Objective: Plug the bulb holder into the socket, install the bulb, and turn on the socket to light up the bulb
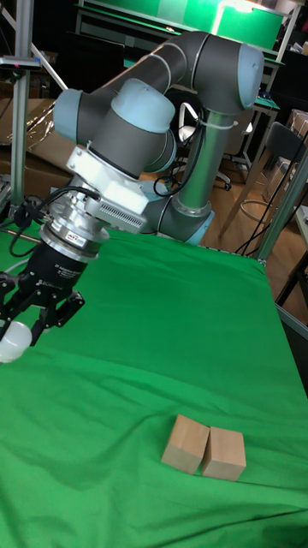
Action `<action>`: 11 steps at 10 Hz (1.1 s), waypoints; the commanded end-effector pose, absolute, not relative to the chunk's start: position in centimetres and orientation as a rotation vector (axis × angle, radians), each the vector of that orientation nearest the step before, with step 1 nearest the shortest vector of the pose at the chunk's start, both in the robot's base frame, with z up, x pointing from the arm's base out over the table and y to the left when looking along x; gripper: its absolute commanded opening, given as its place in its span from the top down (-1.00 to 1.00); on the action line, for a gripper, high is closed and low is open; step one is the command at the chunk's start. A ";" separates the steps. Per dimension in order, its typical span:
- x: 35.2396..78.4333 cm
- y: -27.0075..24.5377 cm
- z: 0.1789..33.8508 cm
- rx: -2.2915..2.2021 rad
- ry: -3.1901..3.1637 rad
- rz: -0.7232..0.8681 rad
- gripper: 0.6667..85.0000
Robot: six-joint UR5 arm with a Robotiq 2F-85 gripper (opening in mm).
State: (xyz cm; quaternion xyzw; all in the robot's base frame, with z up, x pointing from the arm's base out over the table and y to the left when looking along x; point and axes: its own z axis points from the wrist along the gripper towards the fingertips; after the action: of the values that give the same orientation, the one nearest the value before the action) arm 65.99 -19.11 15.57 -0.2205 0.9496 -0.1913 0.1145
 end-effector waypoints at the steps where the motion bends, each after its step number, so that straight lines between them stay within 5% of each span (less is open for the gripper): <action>1: 67.2 -17.6 15.5 -0.537 2.763 -0.476 0.99; 6: 61.3 -21.7 16.1 -0.555 2.805 -0.442 0.99; 11: 60.8 -21.5 15.6 -0.583 2.790 -0.347 0.99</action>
State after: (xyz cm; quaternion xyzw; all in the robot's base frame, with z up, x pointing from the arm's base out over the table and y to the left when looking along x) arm 61.24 -22.13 15.74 -0.2070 0.9591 -0.1468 0.1255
